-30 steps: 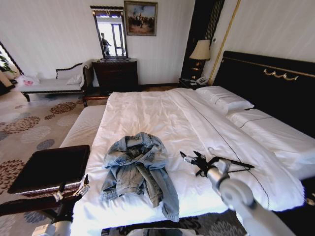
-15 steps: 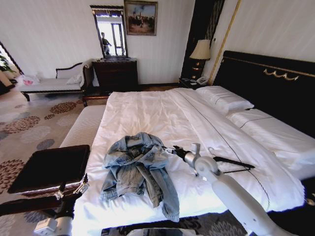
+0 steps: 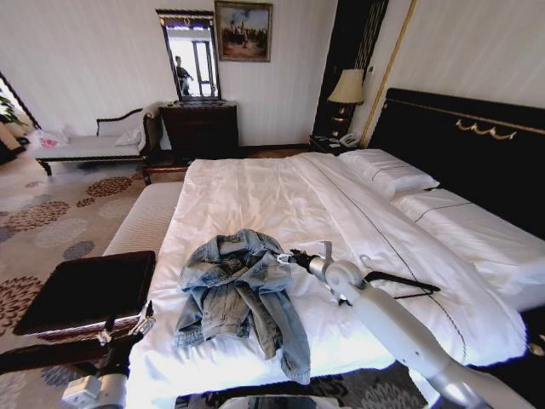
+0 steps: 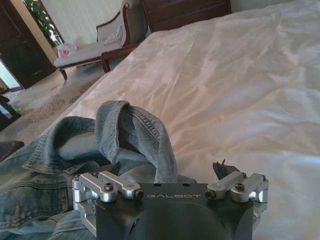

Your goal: Pick up the clothes from the bed and hang them on the clothes hanger.

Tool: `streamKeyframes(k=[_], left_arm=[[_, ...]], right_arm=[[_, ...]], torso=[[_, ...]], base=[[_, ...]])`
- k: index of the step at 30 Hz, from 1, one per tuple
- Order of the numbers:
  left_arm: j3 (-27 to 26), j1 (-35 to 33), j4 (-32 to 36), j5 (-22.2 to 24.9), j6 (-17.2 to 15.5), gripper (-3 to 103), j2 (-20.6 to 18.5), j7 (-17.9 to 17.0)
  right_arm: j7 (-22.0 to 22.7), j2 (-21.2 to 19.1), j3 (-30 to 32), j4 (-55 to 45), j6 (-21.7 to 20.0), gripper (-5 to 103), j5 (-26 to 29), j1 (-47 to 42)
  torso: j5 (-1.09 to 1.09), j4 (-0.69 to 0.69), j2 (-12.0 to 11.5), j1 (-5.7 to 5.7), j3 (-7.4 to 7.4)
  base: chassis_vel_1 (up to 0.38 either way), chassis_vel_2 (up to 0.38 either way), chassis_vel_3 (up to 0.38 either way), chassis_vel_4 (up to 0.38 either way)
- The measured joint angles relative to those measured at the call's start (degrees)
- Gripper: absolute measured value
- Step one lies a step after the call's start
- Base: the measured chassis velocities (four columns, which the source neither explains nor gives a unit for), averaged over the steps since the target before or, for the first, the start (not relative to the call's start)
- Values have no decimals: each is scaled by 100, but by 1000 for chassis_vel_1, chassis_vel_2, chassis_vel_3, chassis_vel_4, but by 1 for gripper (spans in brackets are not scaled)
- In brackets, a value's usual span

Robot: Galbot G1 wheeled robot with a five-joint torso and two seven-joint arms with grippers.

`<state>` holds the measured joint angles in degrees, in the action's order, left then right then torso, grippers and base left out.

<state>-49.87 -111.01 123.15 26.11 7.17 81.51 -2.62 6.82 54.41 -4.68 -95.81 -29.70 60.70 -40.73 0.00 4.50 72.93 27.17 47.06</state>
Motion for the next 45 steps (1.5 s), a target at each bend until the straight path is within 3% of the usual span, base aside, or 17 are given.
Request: streamKeyframes(k=[9, 12, 14, 15, 17, 21, 22, 23, 24, 26, 29, 30, 34, 42, 45], left_arm=[[-16, 27, -48, 70, -12, 100, -63, -2], [-19, 73, -74, 134, -54, 100, -118, -12], [-21, 86, -84, 148, -65, 100, -130, -15], [-26, 127, -106, 199, -110, 100, -173, -22], [-27, 157, -115, 241, -148, 100, -213, -27], [-25, 412, -189, 537, -502, 100, -480, -98], [-25, 412, -189, 537, -502, 100, -480, -98], [-13, 536, -224, 666, -658, 100, -589, -132], [12, 768, -261, 976, -974, 100, -782, -200], [17, 822, -268, 1068, -1040, 100, -830, -222], [55, 1393, -446, 1744, -1532, 100, -1368, -321], [55, 1393, -446, 1744, -1532, 100, -1368, -321], [211, 1985, -931, 2357, -1705, 100, -2091, -249], [799, 2469, -1725, 2900, -1802, 100, -2874, 76], [1012, 2609, -1936, 3028, -1803, 100, -2997, 119]], right_arm=[[-14, 67, -292, 319, -61, 101, -9, 273], [10, 59, -371, 377, -111, 88, 25, 313], [13, 58, -382, 383, -114, 88, 30, 318], [27, 59, -394, 385, -116, 77, 50, 326], [36, 60, -394, 385, -116, 77, 65, 331], [59, 61, -392, 357, -114, 54, 93, 335], [59, 61, -392, 357, -114, 54, 93, 335], [66, 61, -382, 342, -110, 54, 103, 335], [75, 60, -365, 310, -103, 44, 113, 335], [75, 60, -362, 303, -102, 44, 115, 335], [111, 59, -302, 208, -94, 27, 141, 317], [111, 59, -302, 208, -94, 27, 141, 317], [260, 34, -208, -75, -138, 7, 332, 292], [242, 3, -68, -3, -147, 1, 278, 179], [219, -3, -45, -7, -143, 1, 247, 132]], torso=[[1, 1, 1, 0, 0], [0, 1, 1, 0, 0], [0, 1, 1, 0, 0], [0, 1, 1, 0, 0], [0, 1, 1, 0, 0], [0, 0, 1, 0, 0], [0, 0, 1, 0, 0], [0, 0, 1, 0, 0], [2, 1, 1, 0, 0], [2, 2, 1, 0, 0], [2, 1, 1, 0, 0], [2, 1, 1, 0, 0], [1, 2, 1, 0, 0], [0, 0, 0, 0, 0], [-1, 1, 0, 0, 0]], base=[[0, 0, 0, 0], [0, 0, 0, 0], [0, 0, 0, 0], [0, 0, 0, 0], [0, 0, 0, 0], [0, 0, 0, 0], [0, 0, 0, 0], [0, 0, 0, 0], [0, 0, 0, 0], [0, 0, 0, 0], [0, 0, 0, 0], [0, 0, 0, 0], [0, 0, 0, 0], [0, 0, 0, 0], [0, 0, 0, 0]])
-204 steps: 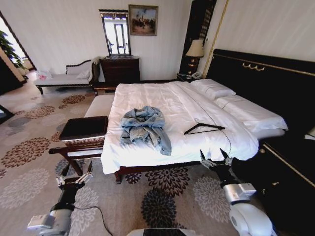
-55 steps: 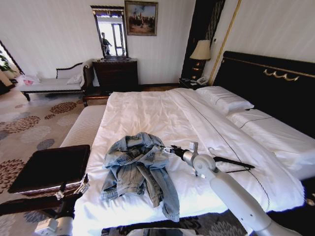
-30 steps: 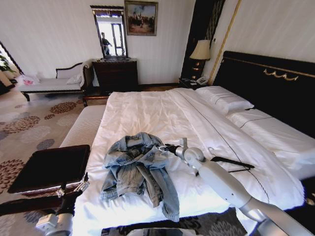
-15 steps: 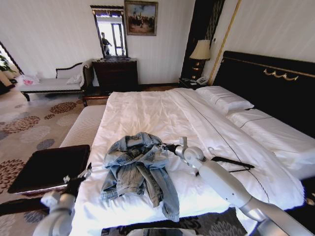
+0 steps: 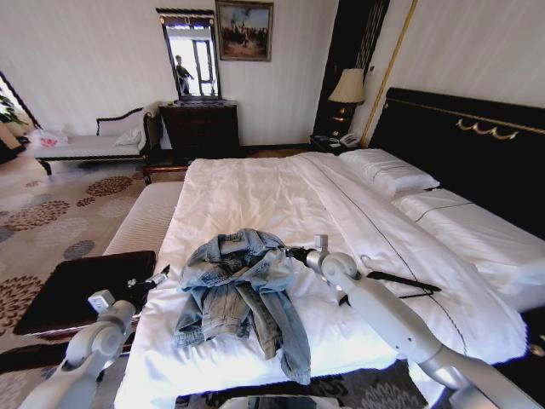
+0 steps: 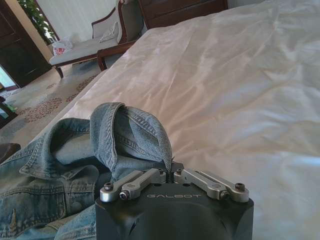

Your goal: Pick up the clothes from the bed and hang them on the clothes hanger.

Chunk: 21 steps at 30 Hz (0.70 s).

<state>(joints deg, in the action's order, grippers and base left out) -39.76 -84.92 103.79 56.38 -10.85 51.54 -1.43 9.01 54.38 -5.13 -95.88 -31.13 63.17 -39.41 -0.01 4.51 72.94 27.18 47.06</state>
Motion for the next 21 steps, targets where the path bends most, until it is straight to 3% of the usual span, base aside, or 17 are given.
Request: streamKeyframes(k=[3, 6, 12, 21], left_arm=[[472, 426, -356, 548, -5, 100, -234, 54], [704, 717, -536, 715, -12, 100, -344, 131], [1090, 1133, -674, 666, -31, 100, -523, 264], [1769, 1820, -980, 457, -84, 100, -361, 207]], right_arm=[[-9, 2, -4, -27, 5, 1, -26, -13], [-8, -2, -21, -46, 6, 1, -29, -1], [-5, -14, 39, -97, 9, 1, -33, -27], [-25, -20, 53, -57, 19, 1, -34, 32]], torso=[[1, 0, 0, -1, 0], [2, 0, 0, -1, 0], [-1, -1, 0, 0, 0], [0, 0, 0, 0, 0]], base=[[0, 0, 0, 0], [0, 0, 0, 0], [0, 0, 0, 0], [0, 0, 0, 0]])
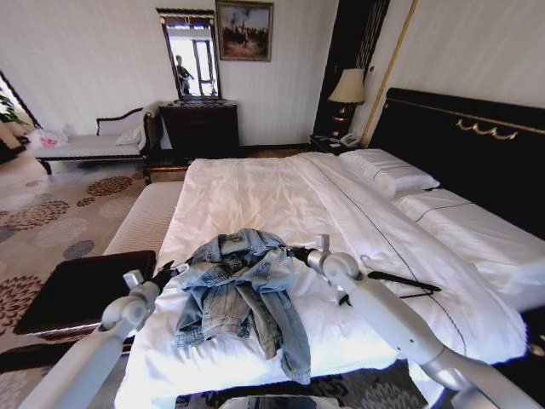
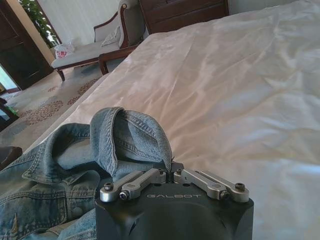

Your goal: Pick up the clothes from the bed and hang them on the clothes hanger.

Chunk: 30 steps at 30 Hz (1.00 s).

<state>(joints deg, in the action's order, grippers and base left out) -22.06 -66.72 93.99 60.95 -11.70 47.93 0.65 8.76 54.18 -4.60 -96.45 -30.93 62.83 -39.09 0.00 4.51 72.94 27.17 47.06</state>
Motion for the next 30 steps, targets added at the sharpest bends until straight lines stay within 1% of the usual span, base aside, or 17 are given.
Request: streamKeyframes(k=[5, 8, 10, 11, 12, 13, 14, 15, 17, 18, 20, 21, 22, 24, 28, 30], left_arm=[[282, 215, -128, -9, -77, 100, 21, -17], [408, 230, -170, 46, -154, 100, 26, -27], [434, 226, -200, -3, -159, 100, 43, -18], [438, 227, -209, -20, -159, 103, 58, -19], [452, 257, -251, -72, -159, 99, 137, -50], [452, 257, -251, -72, -159, 99, 137, -50], [462, 287, -269, -85, -153, 94, 178, -78], [473, 322, -288, -91, -140, 94, 212, -110], [482, 374, -316, -90, -111, 84, 249, -158], [482, 374, -316, -90, -111, 84, 249, -158], [484, 392, -317, -56, -81, 73, 233, -179], [483, 392, -313, -47, -80, 73, 226, -179], [483, 387, -285, -29, -77, 62, 200, -181], [483, 383, -278, -27, -76, 62, 190, -181], [520, 378, -242, -26, -71, 40, 175, -188], [521, 371, -225, -26, -69, 40, 175, -191]], right_arm=[[11, -27, 7, -25, 4, 1, 17, 17], [20, -46, 55, -61, 5, 1, 33, -10], [21, -53, 78, -73, 6, 1, 34, -32], [22, -54, 84, -75, 6, 1, 34, -38], [23, -56, 112, -80, 8, 1, 33, -68], [23, -56, 112, -80, 8, 1, 33, -68], [24, -61, 136, -82, 9, 1, 31, -91], [24, -68, 156, -85, 10, 1, 27, -111], [23, -84, 196, -93, 12, 1, 20, -149], [23, -84, 196, -93, 12, 1, 20, -149], [21, -90, 227, -103, 14, 1, 17, -175], [21, -90, 231, -103, 14, 1, 17, -177], [21, -90, 238, -104, 15, 1, 17, -179], [21, -89, 238, -104, 16, 1, 21, -179], [26, -98, 203, -133, 16, 1, 56, -173], [29, -99, 195, -152, 16, 1, 61, -179]], torso=[[0, 0, 0, 0, 0], [0, -1, 0, 0, 0], [0, -1, 0, 0, 0], [-1, -1, 0, 0, -1], [0, -2, 0, 0, 0], [0, -2, 0, 0, 0], [0, -2, 0, 0, 0], [1, -1, 0, 0, -1], [1, 1, 0, 0, 0], [1, 1, 0, 0, 0], [0, 0, 0, 0, 0], [0, 0, 0, 0, 0], [0, -1, 0, 0, -1], [0, -1, 0, 0, -1], [1, -1, 0, 0, 0], [1, 0, 0, 0, -1]], base=[[0, 0, 0, 0], [0, 0, 0, 0], [0, 0, 0, 0], [0, 0, 0, 0], [0, 0, 0, 0], [0, 0, 0, 0], [0, 0, 0, 0], [0, 0, 0, 0], [0, 0, 0, 0], [0, 0, 0, 0], [0, 0, 0, 0], [0, 0, 0, 0], [0, 0, 0, 0], [0, 0, 0, 0], [0, 0, 0, 0], [0, 0, 0, 0]])
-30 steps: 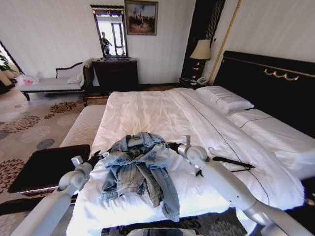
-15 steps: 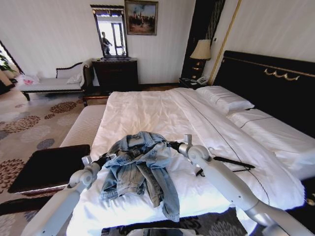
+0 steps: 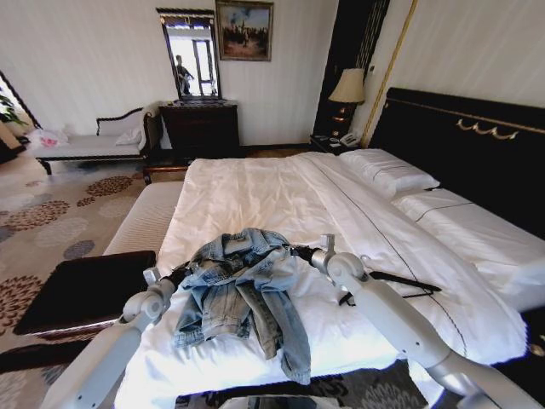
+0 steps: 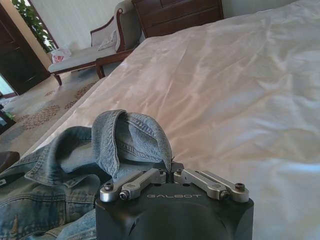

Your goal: Pick up the clothes from the bed and hang them on the clothes hanger.

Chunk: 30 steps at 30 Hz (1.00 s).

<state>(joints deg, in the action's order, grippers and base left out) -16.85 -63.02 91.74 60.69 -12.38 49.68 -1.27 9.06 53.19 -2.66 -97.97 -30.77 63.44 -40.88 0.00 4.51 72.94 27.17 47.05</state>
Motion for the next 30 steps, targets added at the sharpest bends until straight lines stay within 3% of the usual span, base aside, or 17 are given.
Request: streamKeyframes(k=[6, 8, 10, 23, 25, 27, 30], left_arm=[[-57, -82, 112, -34, 104, 12, 3, 6], [-71, -96, 142, -40, 121, 12, -6, 6], [-119, -114, 211, -45, 148, 4, -27, 0], [-652, -120, 1190, 231, 193, 4, -422, -259], [-876, -11, 1546, 417, 174, 4, -686, -381], [-876, -11, 1546, 417, 174, 4, -686, -381], [-1135, 187, 1945, 812, 110, 4, -1159, -577]], right_arm=[[19, -43, 68, -163, -1, 1, 37, -203], [22, -58, 91, -209, -1, 1, 45, -246], [33, -79, 139, -293, -1, 1, 66, -310], [206, -311, 543, -973, 96, 1, 313, -393], [298, -400, 593, -1137, 116, 1, 508, -131], [298, -400, 593, -1137, 116, 1, 508, -131], [323, -554, 621, -1264, 246, 1, 784, 363]], torso=[[0, 0, 0, 0, 0], [1, 0, 0, -1, 0], [0, 0, 1, 0, 0], [1, 1, 0, -1, 0], [-2, 0, 0, 0, 0], [-2, 0, 0, 0, 0], [-1, 1, 0, 0, 0]], base=[[0, 0, 0, 0], [0, 0, 0, 0], [0, 0, 0, 0], [0, 0, 0, 0], [0, 0, 0, 0], [0, 0, 0, 0], [0, 0, 0, 0]])
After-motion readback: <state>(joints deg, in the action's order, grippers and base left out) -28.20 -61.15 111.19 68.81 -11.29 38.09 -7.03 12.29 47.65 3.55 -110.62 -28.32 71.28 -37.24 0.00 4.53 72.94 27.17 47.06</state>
